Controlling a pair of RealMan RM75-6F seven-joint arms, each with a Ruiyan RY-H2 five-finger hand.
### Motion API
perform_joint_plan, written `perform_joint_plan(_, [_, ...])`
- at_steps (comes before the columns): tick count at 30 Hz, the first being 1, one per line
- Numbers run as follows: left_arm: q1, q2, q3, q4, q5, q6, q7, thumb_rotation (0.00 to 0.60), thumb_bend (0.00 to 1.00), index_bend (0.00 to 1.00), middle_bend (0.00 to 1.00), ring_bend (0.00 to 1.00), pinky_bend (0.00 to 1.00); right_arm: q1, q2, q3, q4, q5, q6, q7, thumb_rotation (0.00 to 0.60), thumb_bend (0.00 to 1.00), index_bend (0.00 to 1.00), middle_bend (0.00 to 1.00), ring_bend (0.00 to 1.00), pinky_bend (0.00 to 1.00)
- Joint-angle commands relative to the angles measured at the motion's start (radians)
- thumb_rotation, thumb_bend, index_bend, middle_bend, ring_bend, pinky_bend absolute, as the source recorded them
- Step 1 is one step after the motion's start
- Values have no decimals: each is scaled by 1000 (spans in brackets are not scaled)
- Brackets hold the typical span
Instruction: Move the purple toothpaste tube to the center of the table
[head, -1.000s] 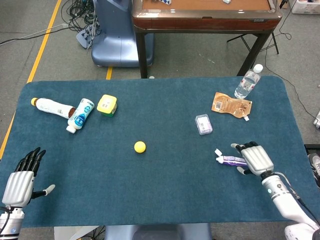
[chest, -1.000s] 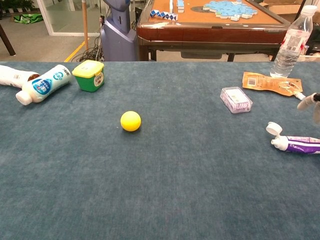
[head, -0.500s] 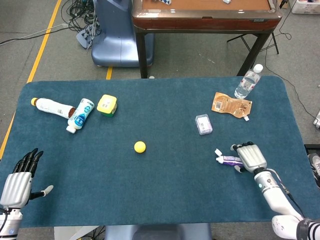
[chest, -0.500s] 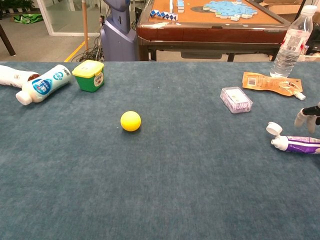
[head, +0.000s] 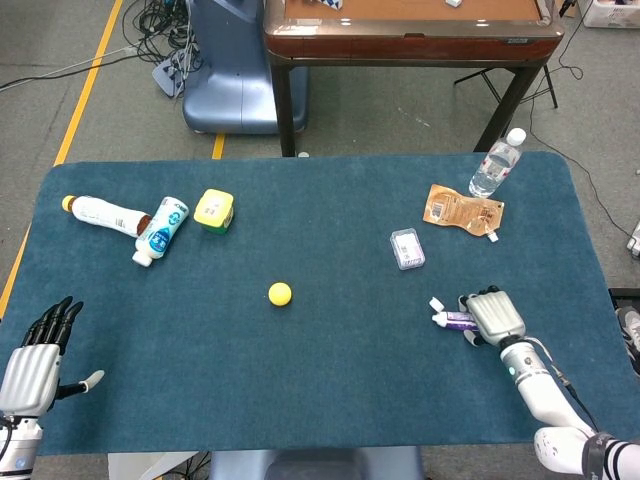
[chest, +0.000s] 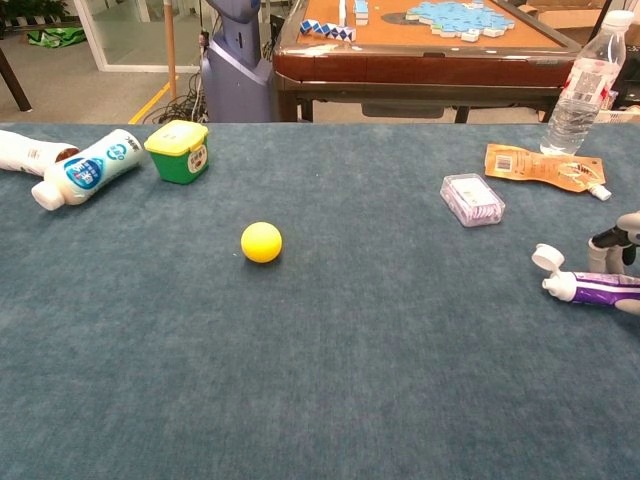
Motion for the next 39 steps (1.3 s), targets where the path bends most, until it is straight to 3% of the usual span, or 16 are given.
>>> perform_joint_plan(1, [0,-1,0,1,0,0,-1,600,45,0,0,0,83,1,0,-4,-2,6,2,-8,600,379,429,449,336,217])
perform_joint_plan(5, [0,-2,-1,2,1,1,-2,600,45,0,0,0,83,0,-4,-10,-5,9,8,-15,600,408,458,470,350,223])
perform_joint_plan(15, [6,0,-1,6,3,10,-8,600,45,0,0,0,84,6,-4,-14,-13,-4,15,-12,600,601,609,579,443,274])
perform_joint_plan(26, [-25,34,-8,-2,30,-18,-3,600,44,0,0,0,83,36,56,-3,-85,-39,8,-9,600,737,762,685,550,342])
perform_joint_plan(35, [-116,115,-24,-17,94,-107,-64,600,45,0,0,6,90,106,198,30,-247,-109,-52,32,600,801,818,726,591,383])
perform_joint_plan(39, [-184,150,-28,-18,141,-178,-118,600,45,0,2,81,181,158,269,51,-329,-116,-111,39,600,833,823,731,604,399])
